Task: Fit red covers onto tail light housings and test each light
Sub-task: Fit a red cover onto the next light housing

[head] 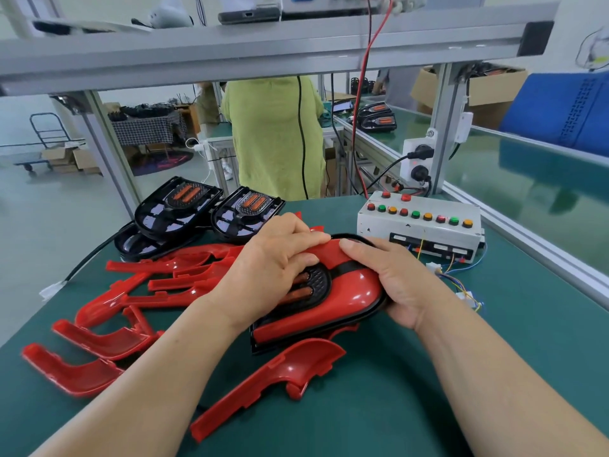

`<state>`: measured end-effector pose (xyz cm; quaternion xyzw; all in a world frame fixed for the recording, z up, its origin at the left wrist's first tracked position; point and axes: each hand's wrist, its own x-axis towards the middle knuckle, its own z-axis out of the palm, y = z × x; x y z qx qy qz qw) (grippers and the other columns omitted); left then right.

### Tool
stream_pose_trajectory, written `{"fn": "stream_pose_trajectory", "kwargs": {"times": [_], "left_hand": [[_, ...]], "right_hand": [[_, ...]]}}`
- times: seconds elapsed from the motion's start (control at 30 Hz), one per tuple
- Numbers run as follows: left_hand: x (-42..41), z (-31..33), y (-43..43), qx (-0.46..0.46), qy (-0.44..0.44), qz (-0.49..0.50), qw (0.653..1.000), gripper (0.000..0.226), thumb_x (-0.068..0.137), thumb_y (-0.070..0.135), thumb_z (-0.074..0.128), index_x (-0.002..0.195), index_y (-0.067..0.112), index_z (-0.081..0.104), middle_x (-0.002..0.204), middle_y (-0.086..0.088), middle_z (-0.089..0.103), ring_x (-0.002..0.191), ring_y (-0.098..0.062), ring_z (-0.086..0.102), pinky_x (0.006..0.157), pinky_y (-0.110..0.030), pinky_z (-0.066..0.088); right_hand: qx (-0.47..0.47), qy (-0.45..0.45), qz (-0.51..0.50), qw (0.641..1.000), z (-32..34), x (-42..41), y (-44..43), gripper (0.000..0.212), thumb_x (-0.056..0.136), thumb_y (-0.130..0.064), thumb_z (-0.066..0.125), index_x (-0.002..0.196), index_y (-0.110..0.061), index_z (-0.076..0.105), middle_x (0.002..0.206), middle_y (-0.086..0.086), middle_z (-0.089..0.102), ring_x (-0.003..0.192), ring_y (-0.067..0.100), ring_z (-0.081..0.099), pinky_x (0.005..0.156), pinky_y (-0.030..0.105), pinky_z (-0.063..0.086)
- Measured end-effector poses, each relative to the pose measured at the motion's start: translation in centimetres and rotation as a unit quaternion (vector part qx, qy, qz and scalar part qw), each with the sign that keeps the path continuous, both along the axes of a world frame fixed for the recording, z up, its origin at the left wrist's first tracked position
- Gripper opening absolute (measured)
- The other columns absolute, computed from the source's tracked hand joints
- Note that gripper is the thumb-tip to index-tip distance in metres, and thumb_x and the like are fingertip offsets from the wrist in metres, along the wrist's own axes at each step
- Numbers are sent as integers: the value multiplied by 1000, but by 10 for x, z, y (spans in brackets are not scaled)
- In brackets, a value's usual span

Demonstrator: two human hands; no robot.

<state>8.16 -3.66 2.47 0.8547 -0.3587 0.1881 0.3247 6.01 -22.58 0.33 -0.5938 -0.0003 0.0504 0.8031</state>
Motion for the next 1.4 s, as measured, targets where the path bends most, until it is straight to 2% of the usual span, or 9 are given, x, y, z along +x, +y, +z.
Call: {"fn": "stream_pose_trajectory", "kwargs": {"times": [0.13,0.27,0.43,0.57,0.67,0.73,0.83,0.97,1.4], "left_hand": [[0,-3,1,-20,17,-9,1000,34,90,2,67,120,16,70,106,-1,58,107,-9,53,90,-12,45],[6,1,6,-6,17,26,999,38,89,16,71,126,19,67,116,3,61,116,-10,52,106,-22,36],[14,23,44,-191,96,133,968,20,100,27,53,107,39,68,111,18,68,107,8,59,87,-1,40],[10,7,52,-133,160,152,966,27,95,44,55,116,36,68,112,18,66,104,4,61,88,-13,44],[8,1,45,-173,310,103,929,63,74,63,57,130,35,59,117,15,66,111,-4,62,98,-28,48],[6,-2,39,-211,366,63,904,62,71,60,61,127,34,62,122,3,68,117,-15,63,105,-42,47],[4,-3,32,-360,467,-36,807,31,84,38,62,108,23,74,116,-14,71,107,-29,69,85,-45,58],[2,-1,24,-405,581,-87,700,49,90,33,52,126,2,63,122,-24,66,109,-36,67,75,-43,59],[2,-2,20,-429,604,-45,670,44,101,26,43,134,1,56,119,-25,67,105,-36,69,73,-48,61]], "right_hand": [[2,-3,7,1000,-2,1,-1,41,53,-29,84,90,-13,77,89,15,76,68,24,71,60,34,60],[7,18,-2,1000,0,2,-2,39,57,-22,79,94,-10,74,85,16,75,64,25,70,58,33,59],[35,44,-18,998,0,5,-12,31,67,-20,74,95,-9,69,83,15,74,63,25,70,60,35,60],[39,41,-16,998,1,5,-12,38,64,-23,74,99,-8,69,85,15,74,65,25,71,60,36,61],[35,26,-15,999,1,4,-12,49,64,-24,74,109,-6,69,97,20,74,73,29,71,66,41,61],[42,9,-11,999,1,4,-12,47,67,-23,75,110,-7,70,101,21,73,77,30,72,69,43,61],[49,-11,-13,999,0,4,-11,39,65,-23,77,103,-13,73,98,17,75,78,29,73,65,42,62],[44,-21,-26,998,0,4,-9,39,61,-23,80,98,-14,74,94,16,76,75,28,74,59,37,59],[31,-29,-14,999,-2,4,-10,25,62,-22,80,86,-22,80,93,15,76,74,27,74,60,38,59]]}}
